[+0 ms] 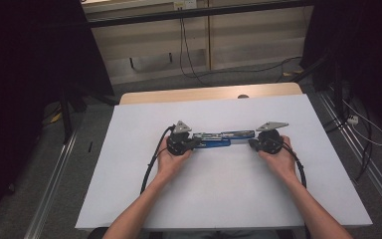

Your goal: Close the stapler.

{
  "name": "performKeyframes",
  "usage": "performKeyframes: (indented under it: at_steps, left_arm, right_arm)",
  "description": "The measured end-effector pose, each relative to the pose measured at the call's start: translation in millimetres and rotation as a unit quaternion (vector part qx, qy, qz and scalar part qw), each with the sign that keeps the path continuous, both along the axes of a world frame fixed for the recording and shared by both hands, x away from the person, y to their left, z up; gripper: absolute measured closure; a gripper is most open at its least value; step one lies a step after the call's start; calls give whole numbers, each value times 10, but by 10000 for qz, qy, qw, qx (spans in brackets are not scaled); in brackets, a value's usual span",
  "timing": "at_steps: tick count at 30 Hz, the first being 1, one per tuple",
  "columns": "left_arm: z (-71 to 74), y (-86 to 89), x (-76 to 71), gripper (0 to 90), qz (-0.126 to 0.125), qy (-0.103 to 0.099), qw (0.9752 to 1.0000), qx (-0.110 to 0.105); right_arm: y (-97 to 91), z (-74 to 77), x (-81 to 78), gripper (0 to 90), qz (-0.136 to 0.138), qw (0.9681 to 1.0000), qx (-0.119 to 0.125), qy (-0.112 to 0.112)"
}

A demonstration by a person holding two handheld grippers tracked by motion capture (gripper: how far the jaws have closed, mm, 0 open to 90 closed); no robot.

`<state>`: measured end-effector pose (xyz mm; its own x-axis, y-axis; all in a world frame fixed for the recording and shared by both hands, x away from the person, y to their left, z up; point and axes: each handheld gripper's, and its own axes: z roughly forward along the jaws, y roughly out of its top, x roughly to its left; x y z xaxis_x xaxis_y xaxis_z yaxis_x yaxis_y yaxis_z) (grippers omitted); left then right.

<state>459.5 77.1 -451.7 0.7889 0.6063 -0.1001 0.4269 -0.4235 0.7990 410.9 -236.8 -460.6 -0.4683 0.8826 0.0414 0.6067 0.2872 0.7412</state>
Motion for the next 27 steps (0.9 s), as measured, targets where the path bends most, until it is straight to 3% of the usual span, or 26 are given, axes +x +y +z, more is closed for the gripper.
performKeyframes:
  at_steps: [3,11,27]
  left_arm:
    - [-1,6,9,900,10,24,10000,-11]
    - [-4,-9,9,900,-7,23,10000,-54]
    - [-4,-46,14,900,-28,30,10000,-53]
  right_arm:
    - [19,4,4,900,15,10000,-91,-37]
    - [24,-7,27,900,-76,10000,2,-50]
    - [34,-11,54,900,-50,9999,-51,-118]
